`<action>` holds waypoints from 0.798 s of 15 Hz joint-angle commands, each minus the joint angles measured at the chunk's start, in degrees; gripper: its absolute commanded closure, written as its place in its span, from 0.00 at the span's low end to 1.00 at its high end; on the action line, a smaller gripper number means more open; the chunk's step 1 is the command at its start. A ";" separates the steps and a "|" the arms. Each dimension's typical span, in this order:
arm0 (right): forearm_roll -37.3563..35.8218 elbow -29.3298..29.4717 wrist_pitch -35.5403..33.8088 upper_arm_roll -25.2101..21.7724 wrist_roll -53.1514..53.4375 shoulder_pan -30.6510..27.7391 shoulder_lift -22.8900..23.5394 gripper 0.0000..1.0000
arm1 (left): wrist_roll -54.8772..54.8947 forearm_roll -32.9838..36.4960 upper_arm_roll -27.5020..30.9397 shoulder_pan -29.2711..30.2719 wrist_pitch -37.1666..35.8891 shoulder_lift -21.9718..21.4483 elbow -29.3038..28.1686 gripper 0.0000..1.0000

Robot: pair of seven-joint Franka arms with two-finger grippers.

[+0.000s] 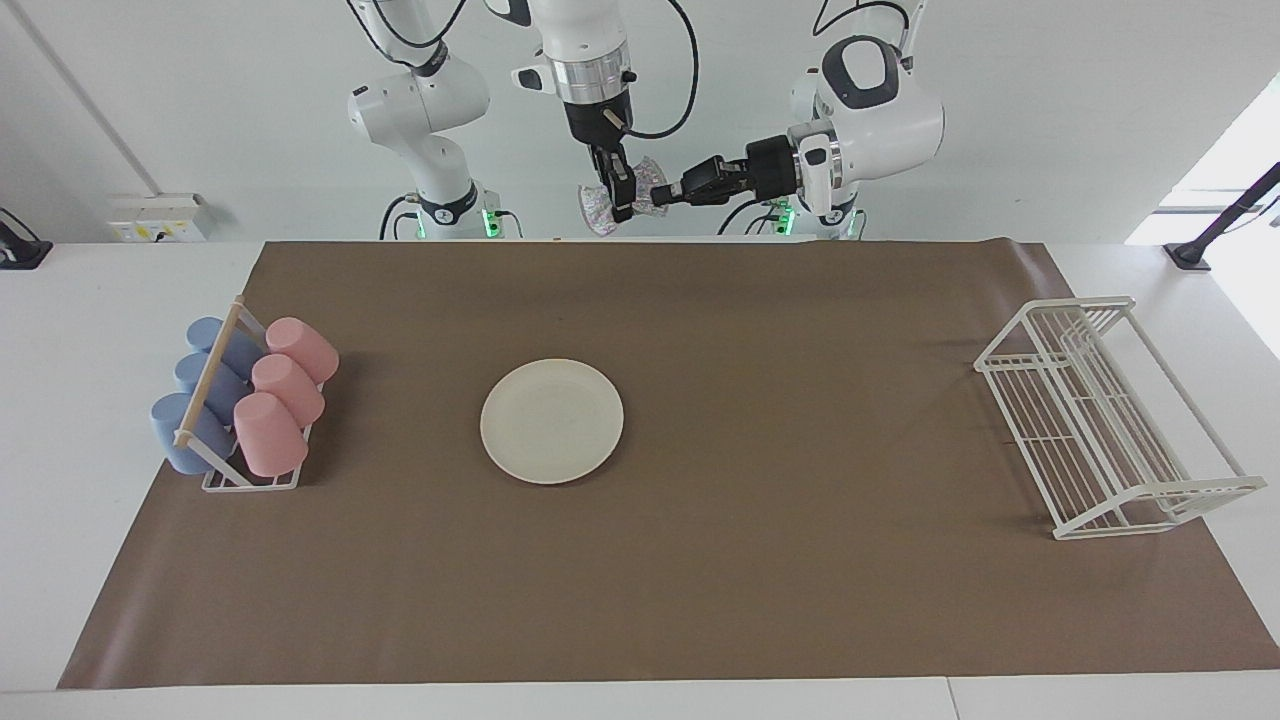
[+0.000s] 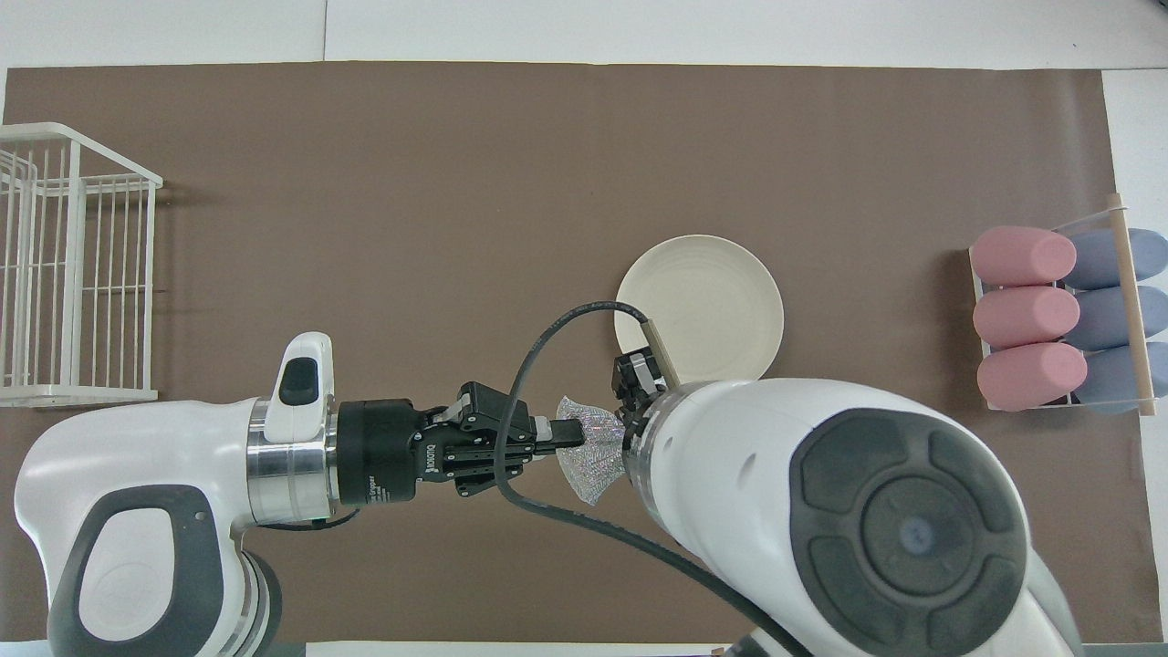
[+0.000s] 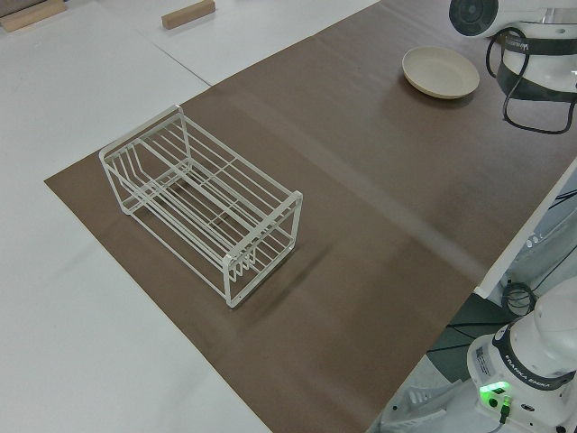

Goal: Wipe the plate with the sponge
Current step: 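Hand the sponge from the right gripper back to the left gripper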

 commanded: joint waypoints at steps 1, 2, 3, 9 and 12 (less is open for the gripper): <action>-1.40 0.13 -1.56 -0.12 -8.45 -1.42 -0.09 0.00 | -1.28 -0.93 0.61 -0.97 1.12 -1.65 -0.90 1.00; -1.40 0.22 -1.56 -0.12 -13.28 -2.56 -0.09 0.00 | -1.72 -0.93 0.61 -0.88 1.12 -1.65 -0.90 1.00; -1.31 0.22 -1.56 -0.12 -19.33 -4.14 -0.09 0.00 | -1.81 -0.84 0.70 -0.88 1.12 -1.65 -0.90 1.00; -1.22 0.84 -1.82 -0.39 -49.41 -12.58 0.18 0.00 | -3.92 9.15 0.79 -0.53 1.73 -1.48 -1.33 1.00; -1.14 1.01 -2.35 -0.39 -64.78 -17.84 0.26 0.00 | -4.45 18.37 0.79 0.27 0.94 -1.12 -1.34 1.00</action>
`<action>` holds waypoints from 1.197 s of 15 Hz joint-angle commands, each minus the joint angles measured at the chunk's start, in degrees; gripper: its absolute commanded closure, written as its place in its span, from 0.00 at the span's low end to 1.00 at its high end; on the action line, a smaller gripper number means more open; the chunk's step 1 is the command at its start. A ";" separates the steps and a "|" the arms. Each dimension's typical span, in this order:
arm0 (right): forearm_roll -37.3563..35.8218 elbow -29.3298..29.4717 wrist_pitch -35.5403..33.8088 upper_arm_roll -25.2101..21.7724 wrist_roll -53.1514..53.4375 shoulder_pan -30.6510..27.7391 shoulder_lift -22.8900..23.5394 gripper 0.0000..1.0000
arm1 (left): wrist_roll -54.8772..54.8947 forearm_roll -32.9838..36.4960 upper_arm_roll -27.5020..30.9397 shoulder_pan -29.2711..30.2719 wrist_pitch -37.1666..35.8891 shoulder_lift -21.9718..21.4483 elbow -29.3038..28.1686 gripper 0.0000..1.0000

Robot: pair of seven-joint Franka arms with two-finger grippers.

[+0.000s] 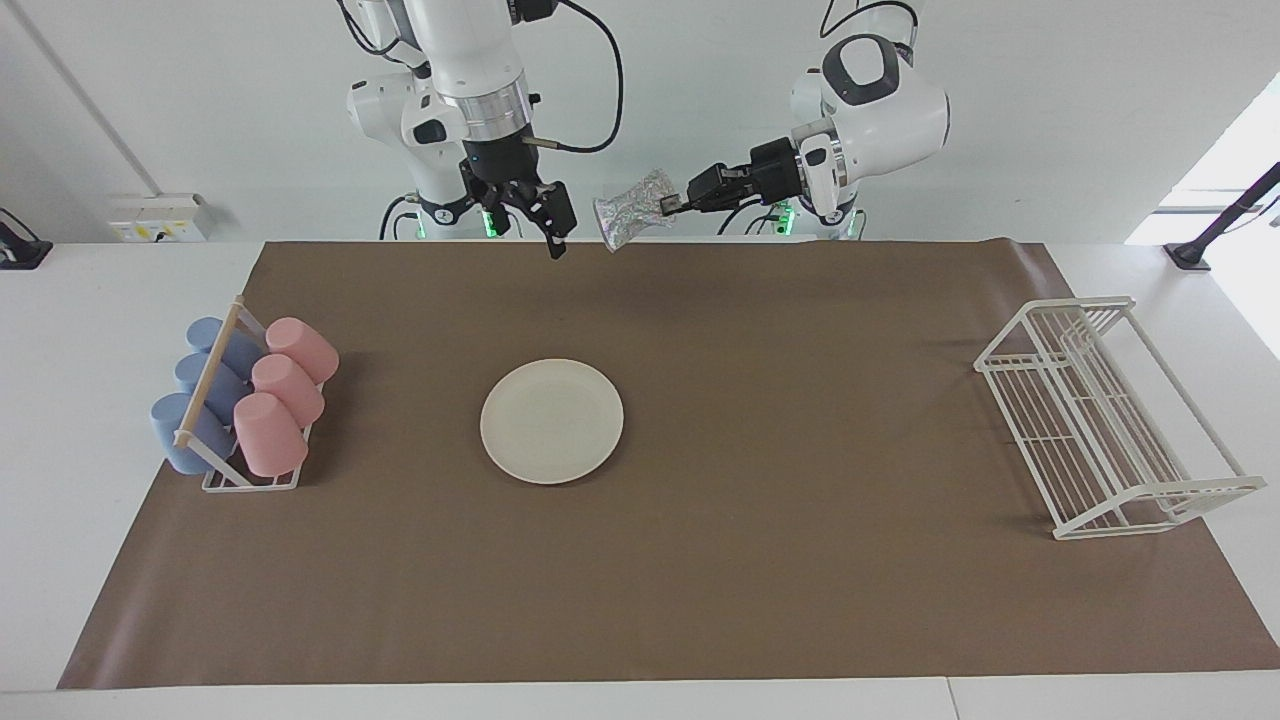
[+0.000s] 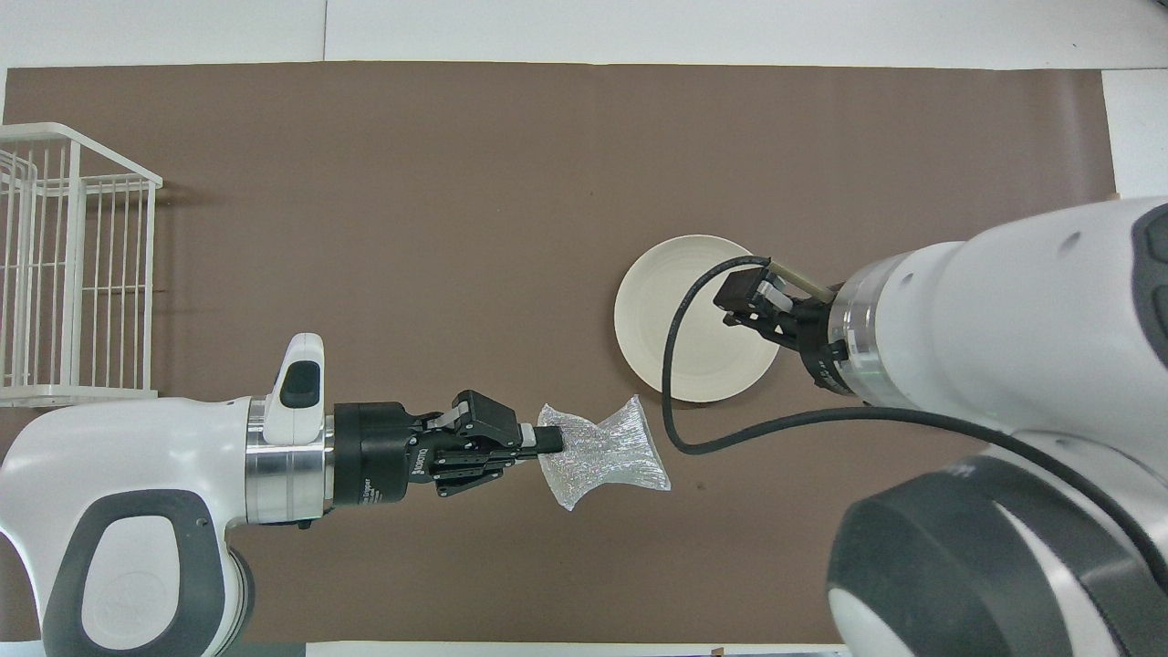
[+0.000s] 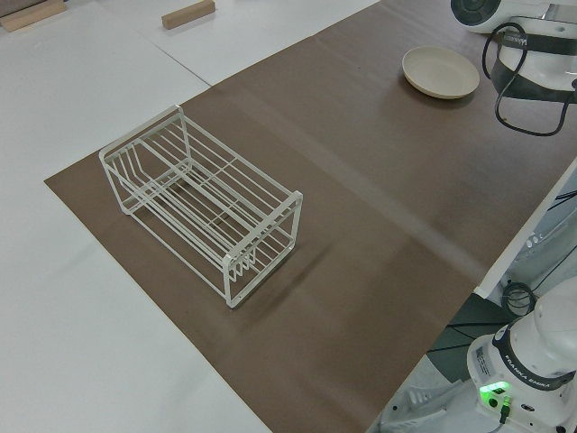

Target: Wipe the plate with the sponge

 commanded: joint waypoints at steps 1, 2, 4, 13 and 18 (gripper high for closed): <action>0.00 0.98 -1.59 0.60 -13.32 -5.12 0.35 0.00 | -2.28 9.78 0.06 0.02 0.10 -0.70 -0.90 1.00; 0.09 0.98 -1.59 0.60 -16.93 -6.45 0.44 0.00 | -3.33 14.87 0.06 0.02 -0.51 -0.53 -0.81 1.00; -0.08 0.98 -2.29 0.51 -23.35 -8.03 0.35 0.00 | -5.97 22.27 0.06 0.10 -1.39 -0.44 -0.81 1.00; -1.31 5.54 -6.34 -4.49 -46.10 -13.67 3.86 0.00 | -11.61 58.57 0.15 3.70 -17.99 4.12 8.05 1.00; -9.49 14.60 -14.75 -8.16 -51.33 -8.85 8.09 0.00 | -11.70 74.13 0.24 4.67 -27.22 8.25 13.94 1.00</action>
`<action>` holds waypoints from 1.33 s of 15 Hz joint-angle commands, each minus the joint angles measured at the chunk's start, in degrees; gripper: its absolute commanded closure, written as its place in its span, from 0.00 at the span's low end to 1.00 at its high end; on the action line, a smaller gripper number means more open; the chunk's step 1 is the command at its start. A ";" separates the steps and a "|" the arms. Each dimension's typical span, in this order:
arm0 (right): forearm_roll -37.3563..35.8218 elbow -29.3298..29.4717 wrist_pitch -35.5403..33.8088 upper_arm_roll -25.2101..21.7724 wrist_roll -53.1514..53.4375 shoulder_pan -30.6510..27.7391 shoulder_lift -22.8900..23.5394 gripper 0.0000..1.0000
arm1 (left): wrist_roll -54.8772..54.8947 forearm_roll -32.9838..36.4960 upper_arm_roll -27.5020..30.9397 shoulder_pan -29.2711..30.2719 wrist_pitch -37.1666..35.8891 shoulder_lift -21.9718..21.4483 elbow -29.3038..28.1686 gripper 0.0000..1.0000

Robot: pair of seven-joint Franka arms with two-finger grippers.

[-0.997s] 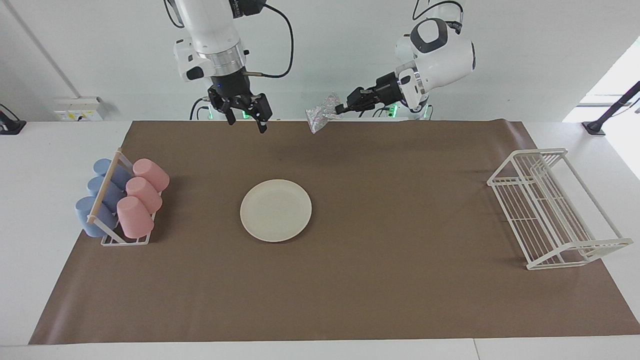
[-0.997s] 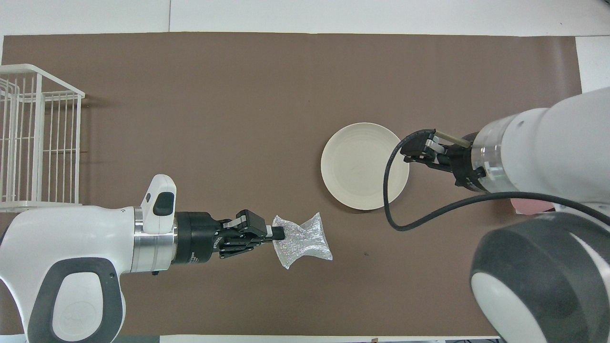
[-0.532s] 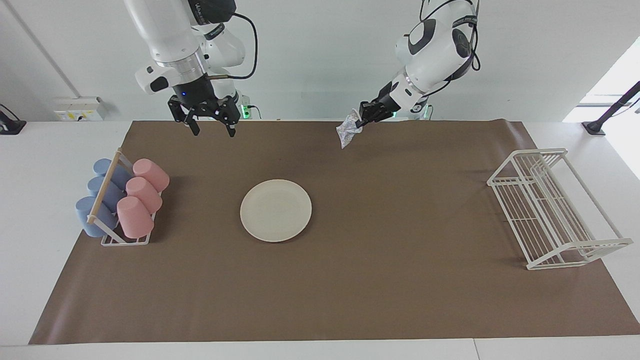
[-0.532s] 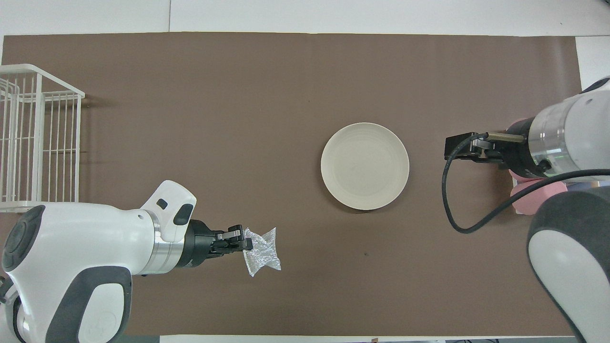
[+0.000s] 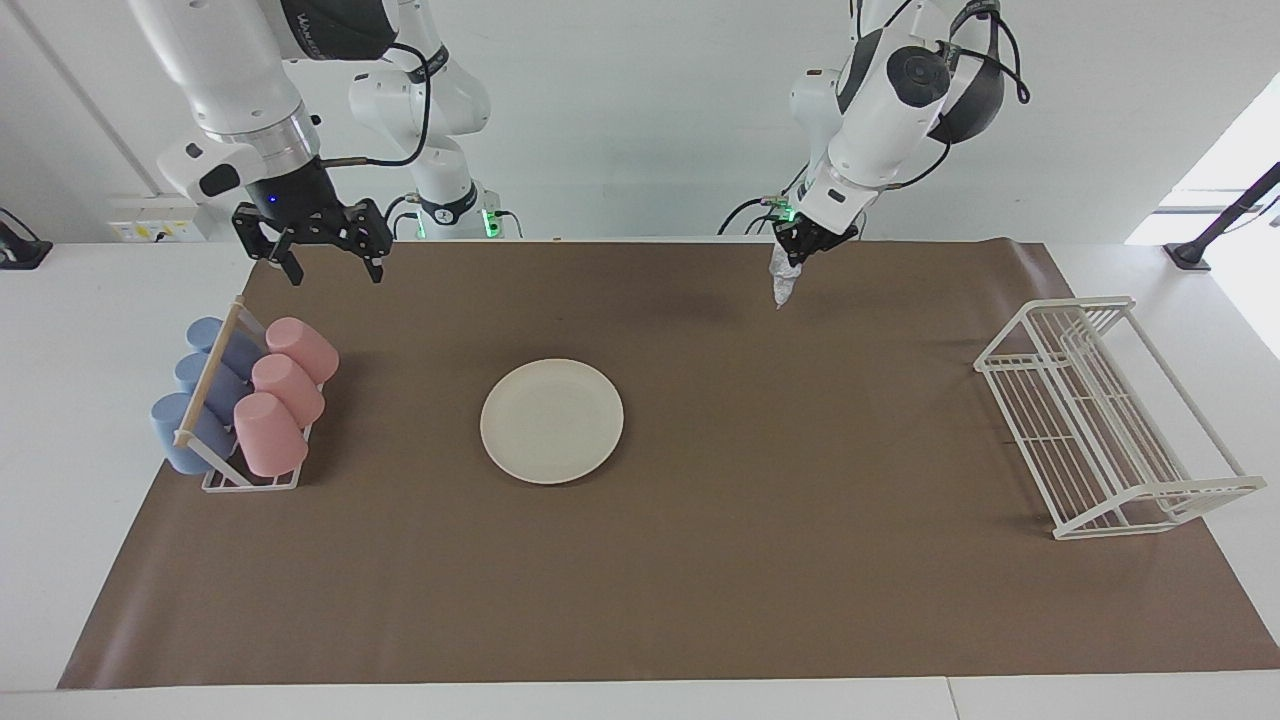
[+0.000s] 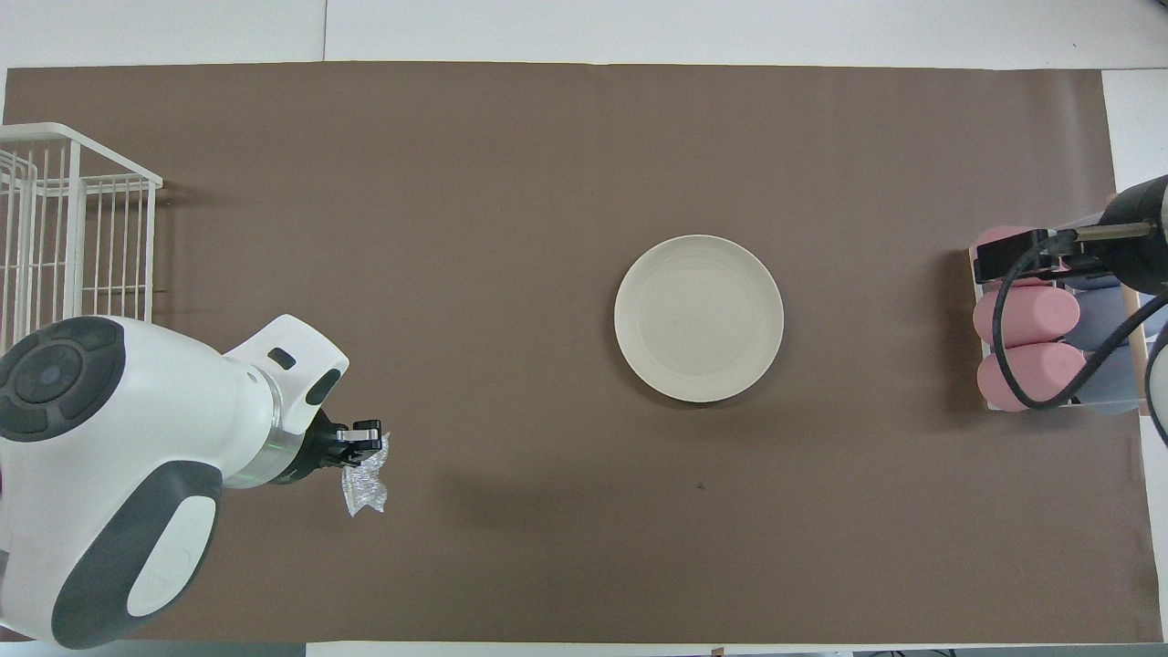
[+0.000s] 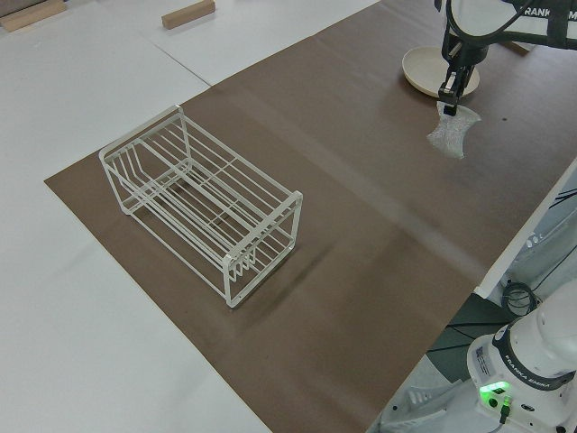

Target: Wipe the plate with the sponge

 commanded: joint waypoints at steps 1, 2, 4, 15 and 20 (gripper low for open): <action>-1.21 5.08 -5.71 -5.14 -1.01 5.13 2.68 0.00 | -0.78 8.26 -0.29 0.14 -5.97 3.67 4.97 1.00; 0.02 4.04 -6.06 -8.04 -0.92 5.75 2.15 0.00 | -0.78 11.26 -0.29 -0.03 -7.90 4.90 6.72 1.00; 2.04 1.75 -6.33 -11.05 -0.31 6.99 0.57 0.00 | -0.78 17.23 -0.38 -0.56 -12.56 8.15 10.85 1.00; 1.96 2.36 -8.79 -10.70 2.07 6.29 -0.05 0.00 | -5.18 49.84 -0.47 -1.79 -24.61 21.07 17.29 1.00; 1.96 2.27 -9.84 -11.14 1.98 6.20 -0.49 0.00 | -5.00 66.09 -0.12 1.10 -24.27 32.13 21.41 1.00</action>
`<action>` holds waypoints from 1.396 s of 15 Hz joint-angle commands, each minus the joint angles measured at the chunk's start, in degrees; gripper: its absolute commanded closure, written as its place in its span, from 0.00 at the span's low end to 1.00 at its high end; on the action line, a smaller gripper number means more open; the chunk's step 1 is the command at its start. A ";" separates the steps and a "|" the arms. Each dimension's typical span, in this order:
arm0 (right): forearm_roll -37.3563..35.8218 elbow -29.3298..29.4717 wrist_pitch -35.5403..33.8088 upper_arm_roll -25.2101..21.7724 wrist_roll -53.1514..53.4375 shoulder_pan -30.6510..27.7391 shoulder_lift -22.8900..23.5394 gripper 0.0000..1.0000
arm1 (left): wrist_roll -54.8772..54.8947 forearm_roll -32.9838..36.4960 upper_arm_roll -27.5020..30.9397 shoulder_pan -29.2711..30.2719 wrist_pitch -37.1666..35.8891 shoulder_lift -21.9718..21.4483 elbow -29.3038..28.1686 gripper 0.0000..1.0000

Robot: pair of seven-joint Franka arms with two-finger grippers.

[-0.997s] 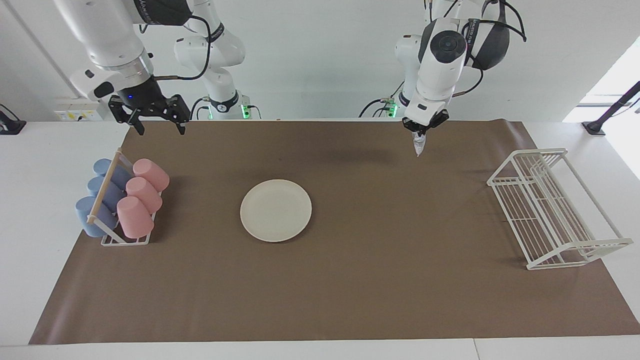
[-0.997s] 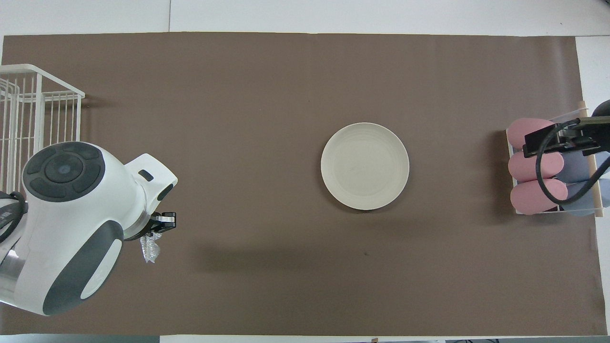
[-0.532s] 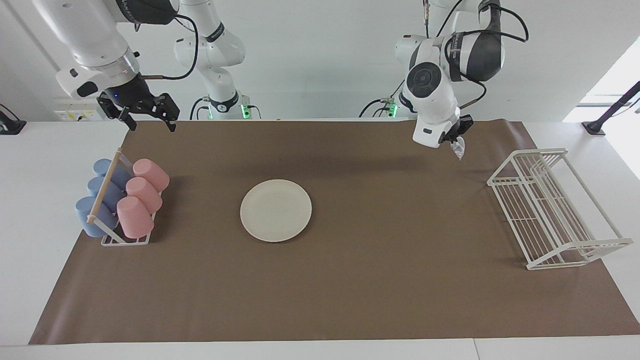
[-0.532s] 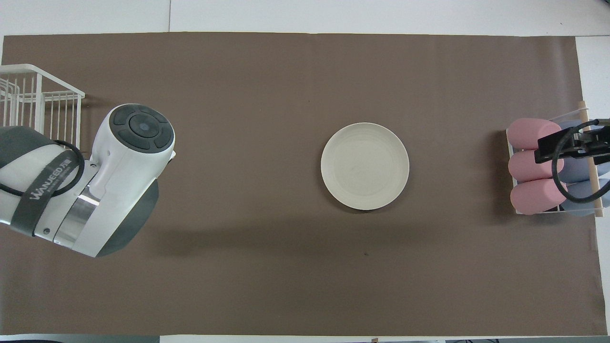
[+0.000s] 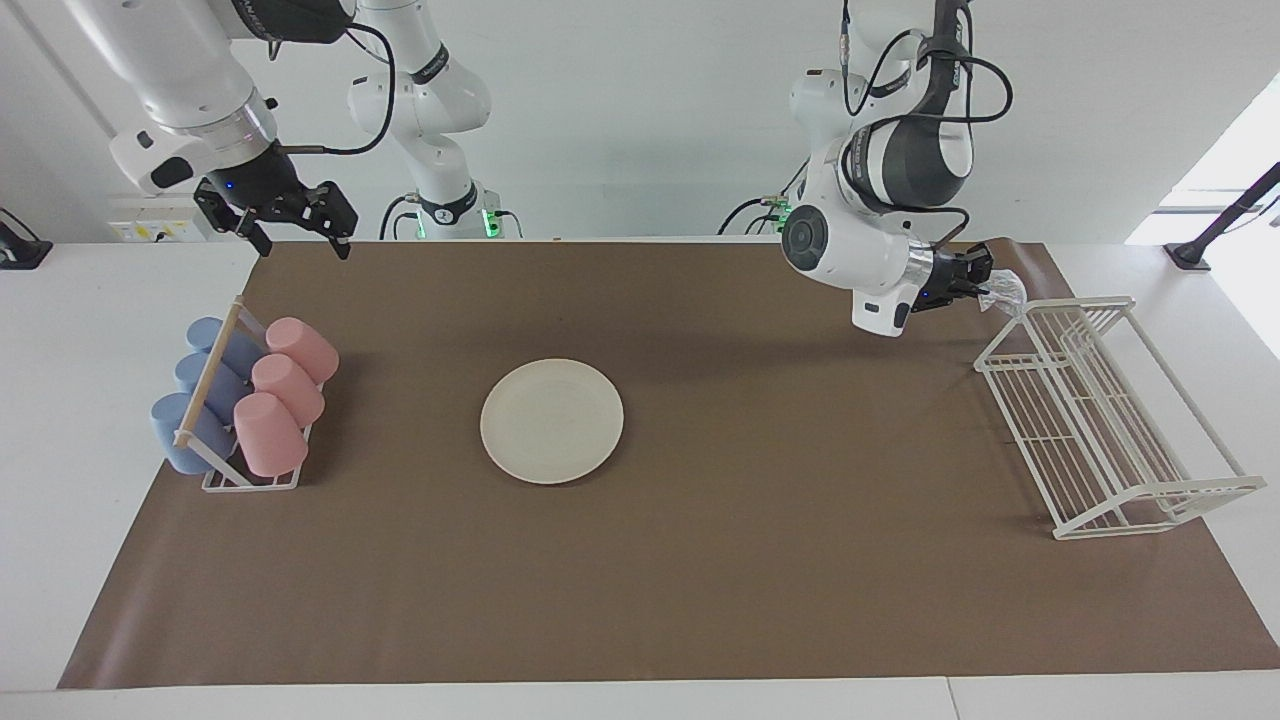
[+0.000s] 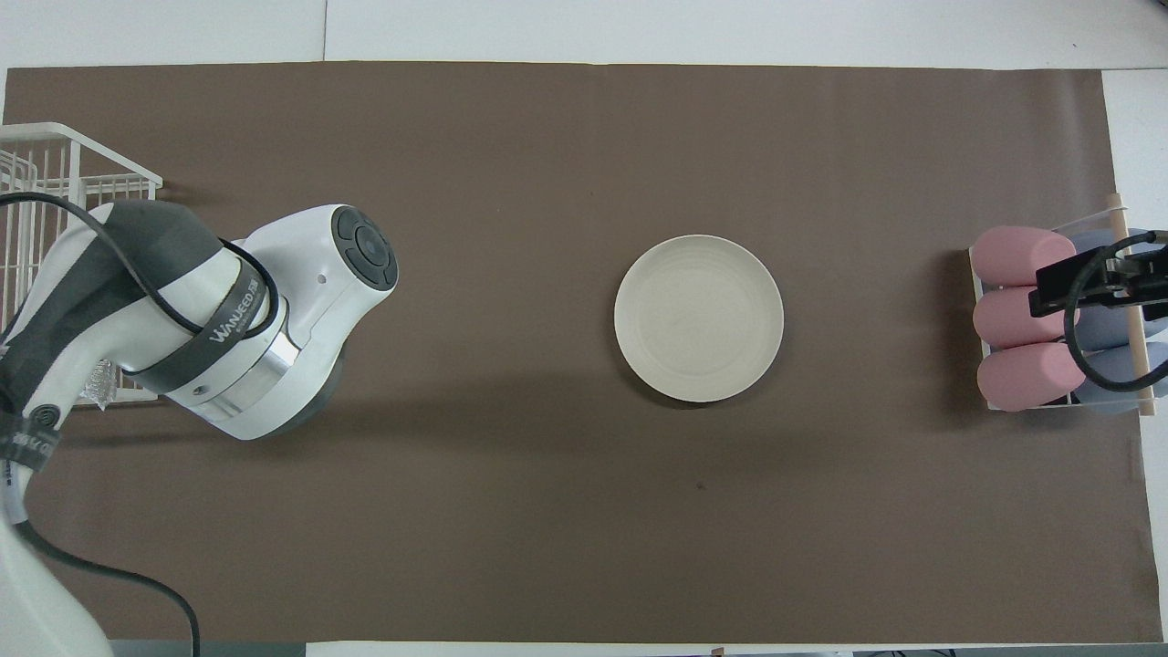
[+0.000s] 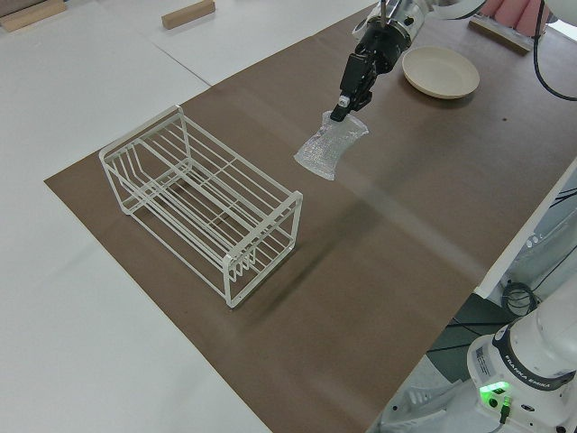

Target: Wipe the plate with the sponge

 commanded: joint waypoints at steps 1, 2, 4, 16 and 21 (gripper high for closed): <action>0.84 -0.32 -1.03 -0.17 0.54 -0.47 -0.92 0.00 | -0.52 8.03 0.10 2.75 -1.06 9.13 6.33 1.00; 0.84 -0.32 -1.03 -0.34 0.54 -0.56 -0.92 0.00 | -0.52 9.27 0.10 4.68 0.60 10.72 7.91 1.00; 0.76 -0.32 -1.12 -0.52 0.36 -1.35 -0.92 0.00 | -0.52 11.74 0.10 7.15 5.34 11.61 8.37 1.00; 1.02 -5.77 3.28 -0.43 -5.25 -2.76 -2.07 0.00 | -3.95 7.19 0.02 11.47 13.10 12.58 7.58 1.00; 1.02 -5.68 4.15 -0.43 -5.70 -2.76 -1.98 0.00 | -5.09 6.74 0.02 11.46 13.36 12.58 7.49 1.00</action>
